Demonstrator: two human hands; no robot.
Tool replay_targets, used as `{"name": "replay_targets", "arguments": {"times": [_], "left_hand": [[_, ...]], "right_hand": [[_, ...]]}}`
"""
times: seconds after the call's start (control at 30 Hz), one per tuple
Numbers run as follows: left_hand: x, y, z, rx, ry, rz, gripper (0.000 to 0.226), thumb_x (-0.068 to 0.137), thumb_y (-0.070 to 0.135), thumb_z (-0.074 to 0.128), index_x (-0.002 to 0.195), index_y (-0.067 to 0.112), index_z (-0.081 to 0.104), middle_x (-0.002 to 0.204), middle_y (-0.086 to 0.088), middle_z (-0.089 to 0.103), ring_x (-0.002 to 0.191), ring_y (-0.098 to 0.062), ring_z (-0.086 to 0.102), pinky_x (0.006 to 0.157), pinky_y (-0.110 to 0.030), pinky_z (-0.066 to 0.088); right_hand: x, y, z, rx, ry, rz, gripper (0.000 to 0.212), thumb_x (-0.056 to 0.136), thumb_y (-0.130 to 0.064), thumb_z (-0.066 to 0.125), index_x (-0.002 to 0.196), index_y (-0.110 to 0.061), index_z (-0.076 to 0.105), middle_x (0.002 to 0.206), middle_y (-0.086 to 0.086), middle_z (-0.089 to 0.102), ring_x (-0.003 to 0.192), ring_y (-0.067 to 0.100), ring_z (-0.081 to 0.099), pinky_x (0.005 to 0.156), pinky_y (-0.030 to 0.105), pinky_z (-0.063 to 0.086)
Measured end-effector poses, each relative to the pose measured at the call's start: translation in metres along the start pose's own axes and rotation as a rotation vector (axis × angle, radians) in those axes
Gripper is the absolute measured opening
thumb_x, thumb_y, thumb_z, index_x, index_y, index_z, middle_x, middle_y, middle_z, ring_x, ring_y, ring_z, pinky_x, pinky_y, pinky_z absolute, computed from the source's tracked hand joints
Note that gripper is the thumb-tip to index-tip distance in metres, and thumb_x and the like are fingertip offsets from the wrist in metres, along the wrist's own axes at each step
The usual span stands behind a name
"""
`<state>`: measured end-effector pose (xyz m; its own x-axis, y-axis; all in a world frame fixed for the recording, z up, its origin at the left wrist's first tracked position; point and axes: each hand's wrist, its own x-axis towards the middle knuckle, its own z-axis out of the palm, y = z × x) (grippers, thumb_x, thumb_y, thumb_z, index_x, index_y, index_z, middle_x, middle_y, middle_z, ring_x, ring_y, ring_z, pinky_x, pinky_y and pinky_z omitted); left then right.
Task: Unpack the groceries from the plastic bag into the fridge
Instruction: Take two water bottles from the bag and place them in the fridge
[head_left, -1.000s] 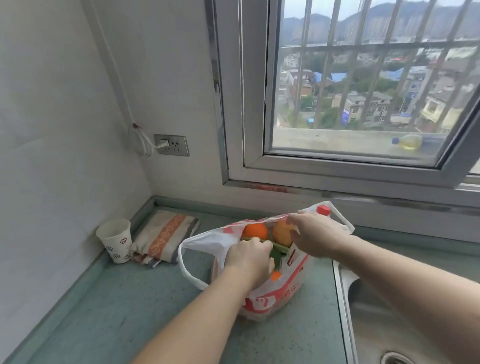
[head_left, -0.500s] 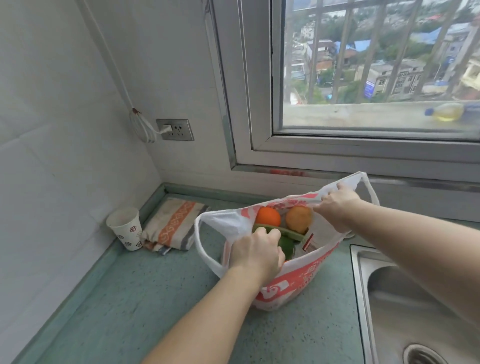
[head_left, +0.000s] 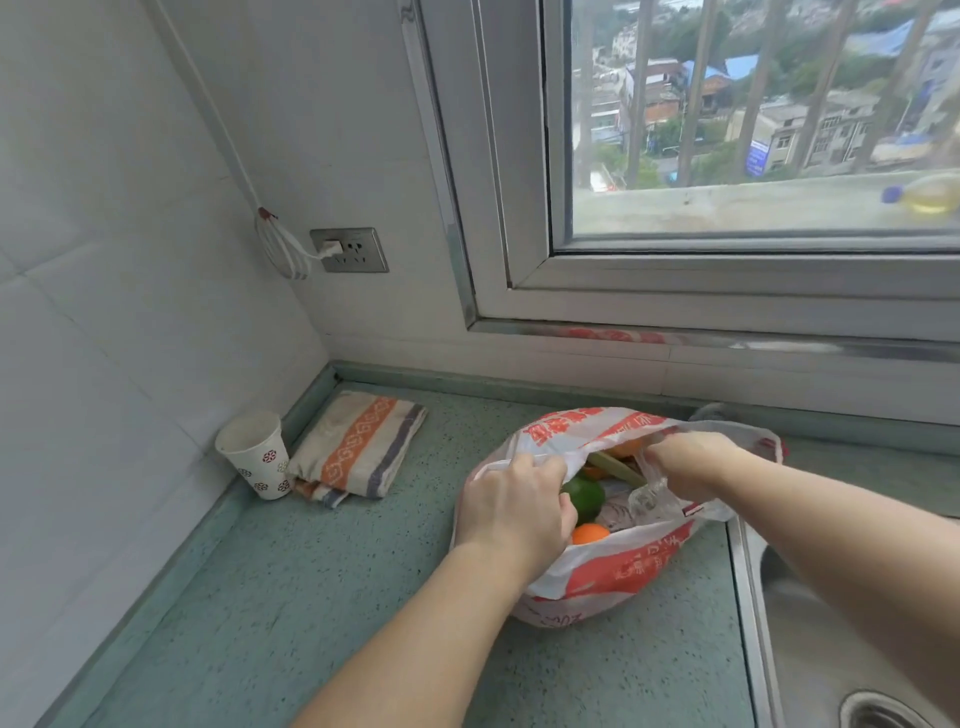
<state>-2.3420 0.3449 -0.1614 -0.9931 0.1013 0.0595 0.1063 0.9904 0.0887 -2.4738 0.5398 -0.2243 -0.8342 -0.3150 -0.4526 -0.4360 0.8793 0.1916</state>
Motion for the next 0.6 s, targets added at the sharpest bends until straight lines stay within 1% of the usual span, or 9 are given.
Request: {"name": "replay_targets", "arguments": {"times": [0.1,0.2,0.27,0.33,0.43,0.47,0.53,0.6], "left_hand": [[0.003,0.001,0.000,0.011,0.009,0.010,0.019,0.096,0.039,0.041,0.100,0.024,0.051,0.103,-0.004,0.059,0.095,-0.027,0.059,0.066,-0.032,0.039],[0.004,0.001,0.001,0.015,0.012,0.010,0.020,0.096,0.039,0.041,0.102,0.024,0.052,0.103,-0.003,0.059,0.094,-0.027,0.060,0.066,-0.032,0.040],[0.004,0.001,0.001,0.016,0.013,0.010,0.021,0.096,0.039,0.040,0.106,0.025,0.052,0.104,-0.003,0.059,0.094,-0.026,0.060,0.066,-0.032,0.041],[0.005,0.002,0.002,0.017,0.024,0.016,0.024,0.096,0.039,0.040,0.112,0.025,0.052,0.104,-0.003,0.060,0.094,-0.026,0.060,0.067,-0.032,0.043],[0.005,0.001,0.003,0.016,0.029,0.016,0.024,0.096,0.039,0.040,0.112,0.025,0.052,0.104,-0.002,0.060,0.092,-0.026,0.060,0.068,-0.033,0.047],[0.005,0.000,0.003,0.017,0.025,0.013,0.024,0.096,0.038,0.040,0.112,0.025,0.052,0.104,-0.002,0.060,0.092,-0.026,0.061,0.068,-0.033,0.047],[0.005,0.000,0.002,0.014,0.012,0.001,0.026,0.096,0.038,0.040,0.116,0.024,0.052,0.105,-0.003,0.060,0.094,-0.026,0.061,0.069,-0.034,0.047],[0.006,0.002,-0.001,0.022,0.008,-0.003,0.026,0.096,0.038,0.040,0.114,0.023,0.053,0.104,-0.003,0.060,0.093,-0.026,0.061,0.069,-0.033,0.048]], "right_hand": [[0.005,0.005,0.010,-0.143,-0.051,-0.031,0.061,0.082,-0.019,0.061,0.140,-0.028,0.043,0.137,0.001,0.052,0.127,0.024,0.047,0.093,0.035,0.045],[0.007,0.008,0.026,-0.203,-0.086,-0.003,0.068,0.078,-0.024,0.069,0.140,-0.029,0.040,0.134,0.002,0.054,0.125,0.026,0.048,0.103,0.044,0.037],[0.007,0.011,0.034,-0.191,-0.040,-0.003,0.066,0.078,-0.022,0.070,0.137,-0.027,0.042,0.125,0.000,0.059,0.118,0.024,0.054,0.103,0.044,0.038],[0.006,0.011,0.034,-0.169,0.024,-0.032,0.064,0.075,-0.027,0.072,0.134,-0.026,0.045,0.118,-0.003,0.062,0.110,0.021,0.058,0.097,0.040,0.042],[0.002,0.009,0.026,-0.047,0.068,-0.058,0.077,0.068,-0.042,0.078,0.135,-0.028,0.042,0.119,-0.004,0.062,0.106,0.020,0.060,0.081,0.032,0.046],[-0.001,0.008,0.022,0.022,0.087,-0.056,0.082,0.067,-0.043,0.079,0.137,-0.029,0.039,0.121,-0.004,0.061,0.107,0.020,0.059,0.079,0.031,0.049],[-0.010,0.007,0.013,0.186,0.136,-0.042,0.089,0.066,-0.041,0.080,0.142,-0.029,0.035,0.129,-0.003,0.059,0.111,0.019,0.058,0.080,0.031,0.053],[-0.020,0.008,0.002,0.350,0.181,-0.050,0.093,0.066,-0.036,0.079,0.147,-0.028,0.031,0.133,-0.002,0.057,0.104,0.016,0.058,0.077,0.028,0.051]]}}
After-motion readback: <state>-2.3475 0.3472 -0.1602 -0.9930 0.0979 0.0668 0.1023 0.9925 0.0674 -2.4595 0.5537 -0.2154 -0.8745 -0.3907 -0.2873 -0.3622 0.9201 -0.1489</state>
